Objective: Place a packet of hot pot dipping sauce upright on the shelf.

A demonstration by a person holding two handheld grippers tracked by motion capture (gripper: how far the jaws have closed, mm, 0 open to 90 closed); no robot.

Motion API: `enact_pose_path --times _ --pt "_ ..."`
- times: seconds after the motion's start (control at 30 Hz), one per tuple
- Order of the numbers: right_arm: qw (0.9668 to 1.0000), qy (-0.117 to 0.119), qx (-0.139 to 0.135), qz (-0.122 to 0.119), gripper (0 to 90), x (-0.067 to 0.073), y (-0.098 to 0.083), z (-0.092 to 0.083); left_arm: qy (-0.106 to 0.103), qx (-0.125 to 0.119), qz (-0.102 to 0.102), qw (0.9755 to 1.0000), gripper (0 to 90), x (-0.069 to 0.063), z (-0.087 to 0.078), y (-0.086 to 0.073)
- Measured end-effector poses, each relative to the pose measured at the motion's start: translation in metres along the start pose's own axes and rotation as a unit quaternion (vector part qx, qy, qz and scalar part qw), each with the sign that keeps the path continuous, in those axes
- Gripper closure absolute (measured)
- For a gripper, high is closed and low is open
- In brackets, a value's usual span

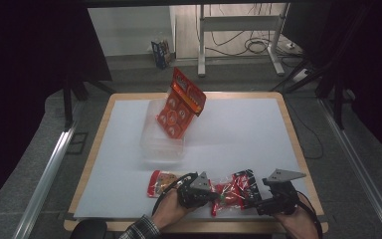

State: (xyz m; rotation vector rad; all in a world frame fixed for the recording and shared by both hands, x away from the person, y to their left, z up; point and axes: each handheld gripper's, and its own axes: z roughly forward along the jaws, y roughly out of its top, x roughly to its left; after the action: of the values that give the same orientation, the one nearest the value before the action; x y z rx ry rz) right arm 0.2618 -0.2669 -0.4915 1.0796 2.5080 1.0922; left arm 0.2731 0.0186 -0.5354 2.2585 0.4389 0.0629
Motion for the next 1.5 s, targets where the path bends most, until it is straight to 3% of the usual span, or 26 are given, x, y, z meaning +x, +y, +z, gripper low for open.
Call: enact_pose_path --times 0.1,0.33,0.53,0.63,0.73,0.83,0.93,1.03,1.17,1.33,1.5 --pt "0.9998 0.008 0.012 0.014 5.1 0.001 -0.001 0.005 0.011 0.021 0.017 0.9996 90.0 -0.002 -0.001 -0.001" --pt "0.9982 0.046 0.022 0.032 8.4 0.009 0.003 0.015 0.015 0.023 0.017 0.9995 90.0 -0.003 -0.002 -0.002" --pt "0.9963 0.071 0.031 0.036 20.5 0.017 0.01 0.028 0.013 0.022 0.017 0.9995 90.0 -0.002 -0.002 -0.002" --pt "0.9957 0.081 0.023 0.037 26.9 0.02 0.016 0.03 0.014 0.022 0.017 0.9995 90.0 -0.002 -0.002 -0.002" --pt "0.9939 0.095 0.013 0.055 31.9 0.021 0.021 0.032 0.012 0.017 0.013 0.9997 90.0 -0.002 -0.002 -0.003" --pt "0.9908 0.115 0.022 0.068 39.0 0.023 0.023 0.039 0.01 0.018 0.009 0.9997 90.0 -0.001 -0.003 -0.003" --pt "0.9941 0.094 0.024 0.049 51.5 0.028 0.028 0.039 0.013 0.017 0.01 0.9997 90.0 -0.002 -0.003 -0.004" --pt "0.993 0.103 0.015 0.057 59.3 0.029 0.033 0.038 0.011 0.018 0.005 0.9998 89.9 -0.002 -0.005 -0.004" --pt "0.9908 0.12 -0.001 0.062 67.9 0.028 0.038 0.033 -0.004 -0.011 -0.021 0.9997 86.1 -0.002 -0.013 -0.004" --pt "0.9936 0.104 -0.019 0.039 70.8 0.027 0.046 0.021 -0.011 -0.029 -0.022 0.9993 79.8 -0.005 -0.021 -0.002" --pt "0.9952 0.089 -0.028 0.029 71.0 0.022 0.056 0.013 0.0 -0.043 -0.014 0.999 68.0 -0.007 -0.029 -0.004"
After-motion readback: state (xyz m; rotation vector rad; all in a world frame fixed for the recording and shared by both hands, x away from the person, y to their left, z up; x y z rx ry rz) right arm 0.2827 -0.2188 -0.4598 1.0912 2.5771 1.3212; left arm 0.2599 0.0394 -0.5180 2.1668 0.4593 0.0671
